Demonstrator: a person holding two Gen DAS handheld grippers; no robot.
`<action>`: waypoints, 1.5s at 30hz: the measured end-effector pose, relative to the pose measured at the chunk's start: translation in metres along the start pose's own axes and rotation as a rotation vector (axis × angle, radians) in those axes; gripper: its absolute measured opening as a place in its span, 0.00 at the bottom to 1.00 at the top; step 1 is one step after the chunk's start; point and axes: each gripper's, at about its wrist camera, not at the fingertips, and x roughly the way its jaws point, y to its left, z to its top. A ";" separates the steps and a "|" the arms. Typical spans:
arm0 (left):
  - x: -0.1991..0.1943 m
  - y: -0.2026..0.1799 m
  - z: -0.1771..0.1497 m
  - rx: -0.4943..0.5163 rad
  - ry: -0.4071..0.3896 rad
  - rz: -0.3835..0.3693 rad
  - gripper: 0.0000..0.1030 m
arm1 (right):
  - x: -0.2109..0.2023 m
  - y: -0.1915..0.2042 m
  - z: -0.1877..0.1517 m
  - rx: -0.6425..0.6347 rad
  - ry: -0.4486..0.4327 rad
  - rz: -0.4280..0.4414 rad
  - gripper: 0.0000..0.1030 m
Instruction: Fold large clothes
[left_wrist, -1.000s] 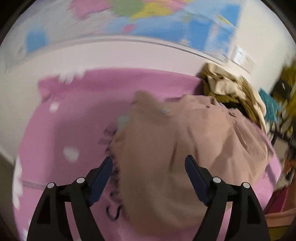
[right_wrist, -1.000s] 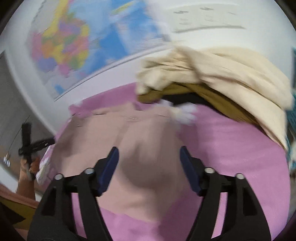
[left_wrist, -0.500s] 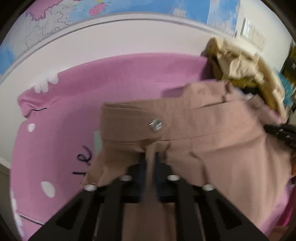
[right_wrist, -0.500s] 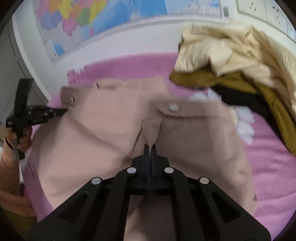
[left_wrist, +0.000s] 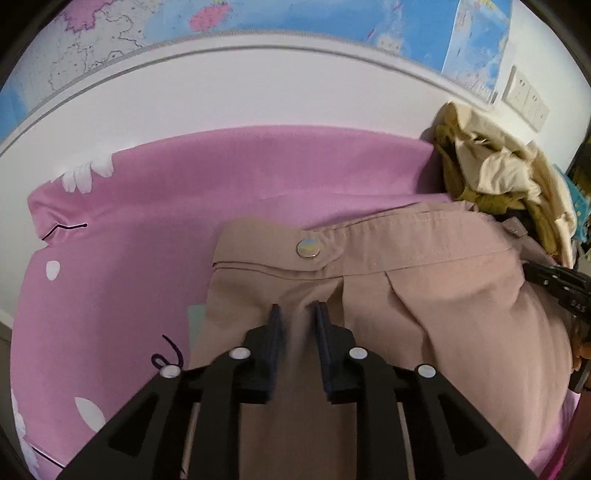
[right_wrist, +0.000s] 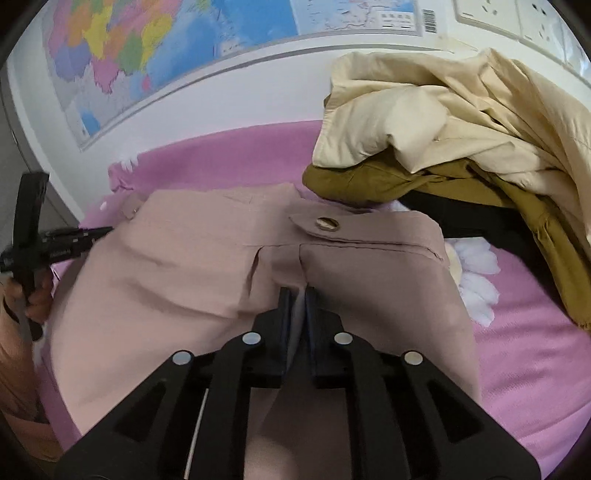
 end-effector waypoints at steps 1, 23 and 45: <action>-0.005 0.000 -0.001 0.001 -0.013 0.001 0.27 | -0.004 -0.002 0.001 0.003 -0.009 -0.001 0.14; -0.037 0.023 -0.086 -0.044 -0.015 -0.006 0.64 | -0.101 -0.077 -0.130 0.310 -0.062 0.193 0.39; -0.072 0.016 -0.094 -0.057 -0.092 0.001 0.70 | -0.141 -0.032 -0.088 0.114 -0.194 0.045 0.42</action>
